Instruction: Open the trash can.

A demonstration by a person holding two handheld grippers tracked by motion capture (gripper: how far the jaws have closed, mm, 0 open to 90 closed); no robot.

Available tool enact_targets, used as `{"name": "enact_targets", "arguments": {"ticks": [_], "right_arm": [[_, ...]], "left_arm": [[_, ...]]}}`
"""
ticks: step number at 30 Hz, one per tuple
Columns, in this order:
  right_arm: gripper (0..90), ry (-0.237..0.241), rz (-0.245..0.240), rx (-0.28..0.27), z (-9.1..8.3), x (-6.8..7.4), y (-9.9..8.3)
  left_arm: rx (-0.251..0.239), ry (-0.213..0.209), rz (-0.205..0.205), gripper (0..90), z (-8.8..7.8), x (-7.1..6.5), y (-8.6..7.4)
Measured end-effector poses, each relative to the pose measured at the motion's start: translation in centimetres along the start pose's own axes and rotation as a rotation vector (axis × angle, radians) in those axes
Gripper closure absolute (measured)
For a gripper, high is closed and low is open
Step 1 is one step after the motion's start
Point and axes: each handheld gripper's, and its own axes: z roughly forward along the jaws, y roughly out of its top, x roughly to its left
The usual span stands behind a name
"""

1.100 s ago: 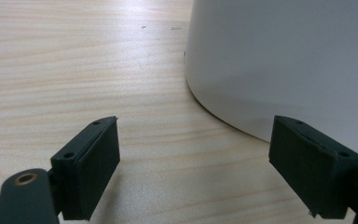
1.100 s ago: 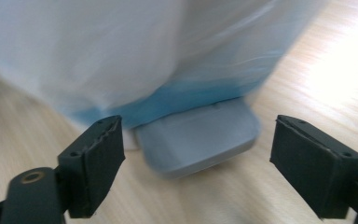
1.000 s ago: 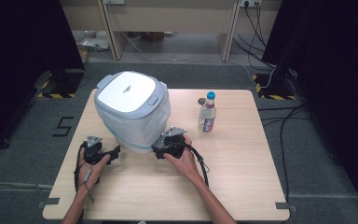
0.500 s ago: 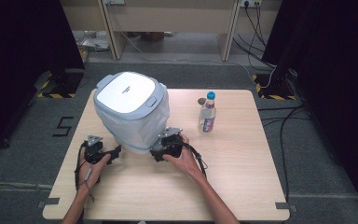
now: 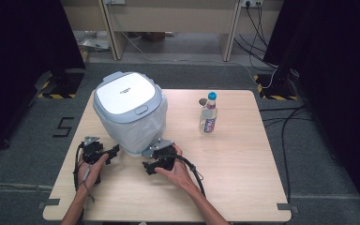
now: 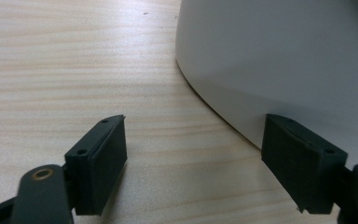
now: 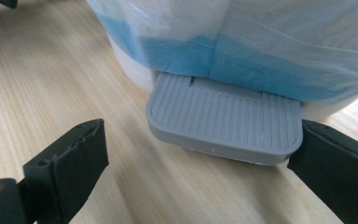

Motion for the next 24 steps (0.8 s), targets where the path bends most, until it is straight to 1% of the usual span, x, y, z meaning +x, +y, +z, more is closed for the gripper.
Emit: {"name": "enact_targets", "arguments": {"ticks": [1, 2, 3, 4, 5, 6, 7, 8, 9, 10, 13, 14, 16, 20, 23, 24], "right_arm": [[4.4, 0.0, 0.0, 0.0, 0.0, 0.0, 0.0], [3.3, 0.002, -0.006, 0.007, 0.2, 0.3, 0.2], [3.0, 0.002, -0.005, 0.01, 0.3, 0.5, 0.2], [2.4, 0.002, -0.013, 0.011, 0.3, 0.6, 0.2], [2.4, 0.002, -0.013, 0.011, 0.3, 0.6, 0.2], [2.0, 0.009, -0.015, 0.016, 0.5, 1.0, 0.3], [2.0, 0.009, -0.015, 0.016, 0.5, 1.0, 0.3], [2.1, 0.016, -0.021, 0.02, 0.6, 1.3, 0.4], [2.1, 0.016, -0.021, 0.02, 0.6, 1.3, 0.4], [2.3, 0.023, -0.022, 0.027, 0.8, 1.7, 0.5], [2.2, 0.018, -0.025, 0.031, 1.0, 2.1, 0.7], [1.9, 0.026, -0.019, 0.031, 1.1, 2.2, 0.7], [1.9, 0.026, -0.016, 0.036, 1.2, 2.4, 0.8], [1.1, 0.033, -0.01, 0.043, 1.4, 2.5, 1.0], [1.0, 0.045, -0.015, 0.047, 1.6, 2.6, 1.2], [3.2, 0.054, -0.009, 0.044, 1.6, 2.5, 1.2]], "left_arm": [[0.0, 0.0, 0.0, 23.0, 0.0, 0.0, 0.0], [0.002, -0.001, -0.01, 24.0, 0.0, 0.1, 0.0], [0.002, -0.001, -0.01, 24.7, 0.0, 0.1, 0.0], [0.006, 0.001, -0.022, 25.8, 0.0, 0.2, 0.0], [0.006, 0.001, -0.022, 26.8, 0.0, 0.2, 0.0], [0.005, 0.0, -0.032, 28.1, 0.1, 0.3, 0.0], [0.005, 0.0, -0.032, 29.7, 0.1, 0.3, 0.0], [0.004, 0.004, -0.032, 32.0, 0.1, 0.3, 0.1], [0.003, 0.006, -0.032, 32.0, 0.1, 0.3, 0.1], [0.004, 0.009, -0.031, 33.4, 0.2, 0.3, 0.1], [0.003, 0.011, -0.031, 35.0, 0.4, 0.4, 0.4], [0.001, 0.009, -0.036, 35.5, 0.6, 0.5, 0.5], [0.001, 0.007, -0.031, 35.6, 0.9, 0.7, 0.8], [-0.005, 0.021, -0.022, 35.8, 1.2, 0.8, 1.1], [-0.004, 0.016, -0.039, 36.9, 1.3, 1.2, 1.3], [-0.01, 0.007, -0.047, 34.0, 1.2, 1.5, 1.3]]}}
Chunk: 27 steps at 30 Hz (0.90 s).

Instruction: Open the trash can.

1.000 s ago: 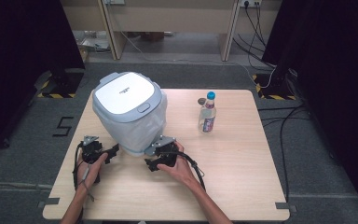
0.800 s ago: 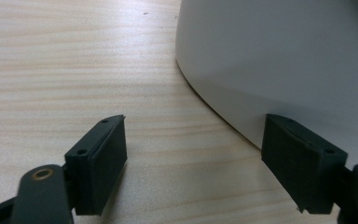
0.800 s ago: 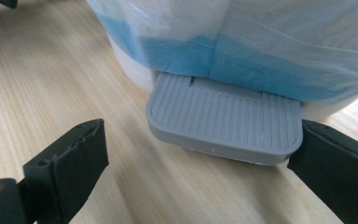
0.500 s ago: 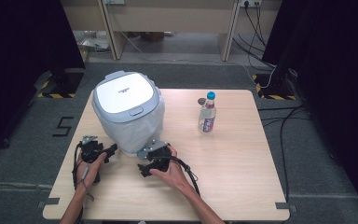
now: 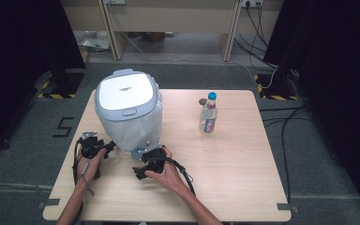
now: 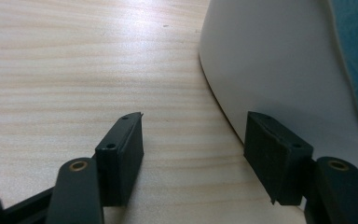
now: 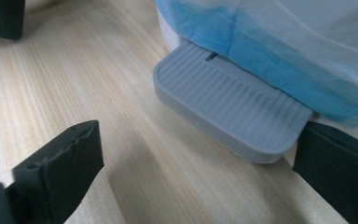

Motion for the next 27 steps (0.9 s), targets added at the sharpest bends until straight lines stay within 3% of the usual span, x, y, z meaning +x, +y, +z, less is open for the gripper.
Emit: {"name": "enact_targets", "arguments": {"ticks": [2, 5, 6, 7, 10, 13, 16, 21, 27], "right_arm": [[5.9, 0.006, 0.009, -0.01, -0.1, -0.1, -0.1], [20.3, 0.022, 0.03, -0.048, -1.1, -0.9, -0.7], [16.7, 0.024, 0.056, -0.068, -2.3, -1.7, -1.2], [16.7, 0.024, 0.056, -0.068, -2.3, -1.7, -1.2], [16.7, -0.035, 0.093, -0.092, -4.7, -3.4, -2.3], [16.1, -0.074, 0.112, -0.108, -5.9, -4.3, -3.0], [15.1, -0.121, 0.164, -0.147, -7.7, -5.8, -4.6], [15.2, -0.174, 0.197, -0.155, -9.1, -6.8, -5.6], [16.9, -0.233, 0.233, -0.166, -10.4, -8.3, -6.5]], "left_arm": [[-0.009, -0.003, -0.001, 27.0, -0.1, 0.1, 0.0], [-0.024, 0.002, 0.023, 20.9, -0.5, 0.3, -0.2], [-0.024, -0.001, 0.025, 21.0, -0.9, 0.2, -0.4], [-0.025, -0.008, 0.029, 21.0, -1.1, 0.1, -0.5], [-0.03, -0.012, 0.067, 21.3, -1.9, -0.8, -0.9], [-0.035, -0.025, 0.078, 19.7, -2.5, -1.0, -1.1], [-0.042, -0.032, 0.093, 17.4, -3.6, -1.2, -1.5], [-0.042, -0.063, 0.116, 15.4, -4.6, -1.9, -2.5], [-0.056, -0.122, 0.157, 15.0, -5.7, -3.7, -3.4]]}}
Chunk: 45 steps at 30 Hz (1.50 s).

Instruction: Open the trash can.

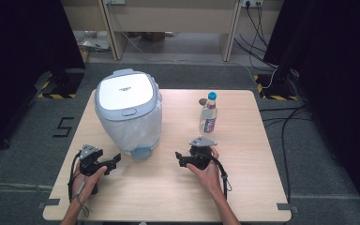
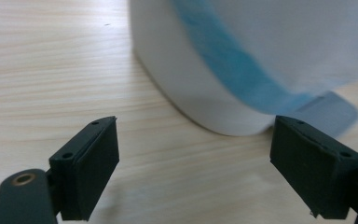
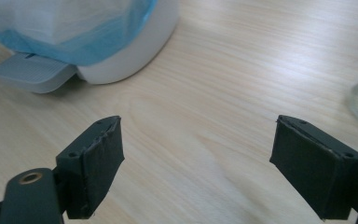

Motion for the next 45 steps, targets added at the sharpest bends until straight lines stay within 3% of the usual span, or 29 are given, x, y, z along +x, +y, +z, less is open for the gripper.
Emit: {"name": "enact_targets", "arguments": {"ticks": [3, 5, 9, 11, 12, 14, 15, 17, 19, 21, 25, 33, 42, 45], "right_arm": [[17.4, -0.018, 0.014, -0.002, -0.3, -0.4, -0.1], [17.9, -0.028, 0.014, 0.007, -0.6, -0.8, -0.4], [18.3, -0.039, 0.026, 0.013, -0.9, -1.2, -0.7], [18.7, -0.047, 0.029, 0.026, -1.0, -1.6, -0.9], [18.7, -0.047, 0.029, 0.026, -1.0, -1.6, -0.9], [19.1, -0.051, 0.035, 0.03, -1.1, -1.8, -1.1], [19.0, -0.054, 0.037, 0.031, -1.1, -1.9, -1.1], [19.4, -0.063, 0.036, 0.041, -1.2, -2.2, -1.3], [19.5, -0.068, 0.037, 0.045, -1.3, -2.3, -1.3], [20.0, -0.075, 0.044, 0.056, -1.5, -2.7, -1.6], [20.3, -0.092, 0.052, 0.061, -1.9, -3.1, -1.8], [20.4, -0.124, 0.065, 0.093, -2.5, -3.9, -2.8], [20.4, -0.15, 0.045, 0.148, -2.2, -4.2, -3.2], [19.8, -0.156, 0.034, 0.155, -2.1, -4.1, -3.2]], "left_arm": [[-0.002, -0.042, 0.025, 16.4, -0.3, -1.4, -0.3], [-0.006, -0.074, 0.048, 22.1, -0.3, -2.6, -0.5], [-0.007, -0.097, 0.073, 27.0, -0.2, -3.6, -0.5], [-0.011, -0.105, 0.085, 37.3, -0.1, -3.9, -0.5], [-0.01, -0.109, 0.092, 37.3, 0.0, -4.0, -0.6], [-0.006, -0.124, 0.097, 50.5, 0.0, -4.1, -0.6], [-0.008, -0.127, 0.099, 50.5, -0.1, -4.2, -0.6], [-0.014, -0.133, 0.111, 65.1, -0.4, -4.3, -0.5], [-0.016, -0.137, 0.114, 68.2, -0.5, -4.3, -0.4], [-0.03, -0.133, 0.124, 80.3, -0.8, -4.5, -0.2], [-0.052, -0.145, 0.13, 88.3, -1.5, -4.8, 0.5], [-0.072, -0.191, 0.156, 89.7, -3.8, -6.0, 2.4], [-0.139, -0.244, 0.171, 89.7, -7.5, -7.2, 6.9], [-0.161, -0.243, 0.191, 89.7, -8.3, -7.6, 8.4]]}}
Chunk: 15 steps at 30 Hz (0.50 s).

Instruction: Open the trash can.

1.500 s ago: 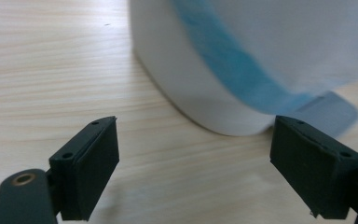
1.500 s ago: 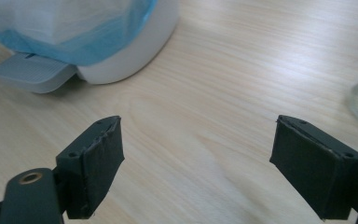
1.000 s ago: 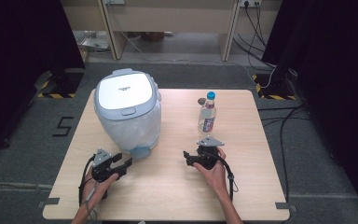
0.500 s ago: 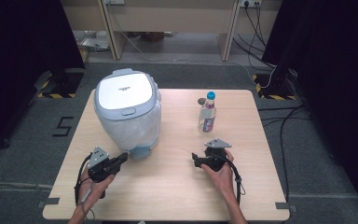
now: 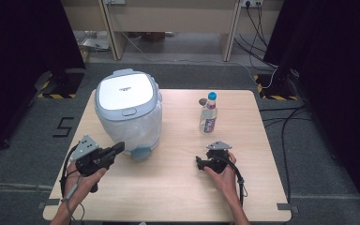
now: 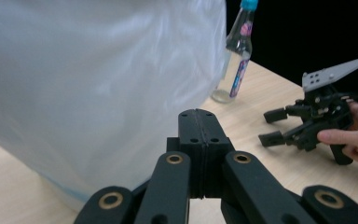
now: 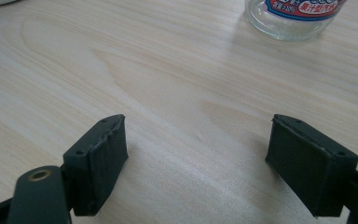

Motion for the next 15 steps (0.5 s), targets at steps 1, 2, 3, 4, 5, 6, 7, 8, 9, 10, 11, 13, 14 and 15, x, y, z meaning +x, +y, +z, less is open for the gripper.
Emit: {"name": "enact_targets", "arguments": {"ticks": [1, 2, 3, 4, 5, 6, 7, 8, 9, 10, 11, 13, 14, 15], "right_arm": [[19.8, 0.0, 0.0, 0.0, 0.0, 0.0, 0.0], [19.7, 0.001, -0.001, -0.001, 0.0, 0.0, 0.0], [19.6, 0.0, 0.0, 0.0, 0.0, 0.0, 0.0], [19.6, 0.0, 0.0, 0.0, 0.0, 0.0, 0.0], [19.5, 0.001, 0.0, 0.001, 0.0, 0.0, 0.0], [19.3, 0.0, 0.001, 0.001, 0.0, 0.0, 0.0], [19.3, 0.0, 0.001, 0.002, 0.0, 0.0, 0.0], [19.3, 0.0, 0.001, 0.001, 0.0, 0.0, 0.0], [19.3, 0.0, 0.001, 0.001, 0.0, 0.0, 0.0], [19.3, 0.0, 0.001, 0.001, 0.0, 0.0, 0.0], [19.3, 0.0, 0.003, 0.002, 0.0, 0.0, 0.0], [19.3, 0.0, 0.001, 0.001, 0.0, 0.0, 0.0], [19.2, 0.0, 0.0, 0.0, 0.0, 0.0, 0.0], [19.2, 0.0, 0.0, 0.0, 0.0, 0.0, 0.0]], "left_arm": [[0.0, 0.0, 0.0, 89.7, 0.0, 0.0, 0.0], [-0.01, -0.004, -0.002, 89.7, 0.0, -0.1, 0.6], [-0.018, -0.007, 0.002, 89.7, 0.0, -0.2, 1.2], [-0.018, -0.007, 0.002, 89.7, 0.0, -0.2, 1.2], [-0.025, -0.013, 0.008, 89.7, 0.0, -0.3, 1.8], [-0.035, -0.02, 0.02, 89.7, 0.1, -0.5, 2.7], [-0.035, -0.02, 0.02, 89.7, 0.1, -0.5, 2.7], [-0.047, -0.028, 0.03, 89.6, 0.2, -0.6, 3.5], [-0.052, -0.032, 0.035, 89.7, 0.2, -0.7, 3.9], [-0.052, -0.032, 0.035, 89.7, 0.2, -0.7, 3.9], [-0.064, -0.037, 0.044, 89.6, 0.3, -0.9, 4.7], [-0.066, -0.034, 0.051, 89.6, 0.3, -0.9, 5.1], [-0.07, -0.023, 0.054, 89.7, 0.5, -0.8, 6.0], [-0.07, -0.023, 0.054, 89.7, 0.5, -0.8, 6.0]]}}
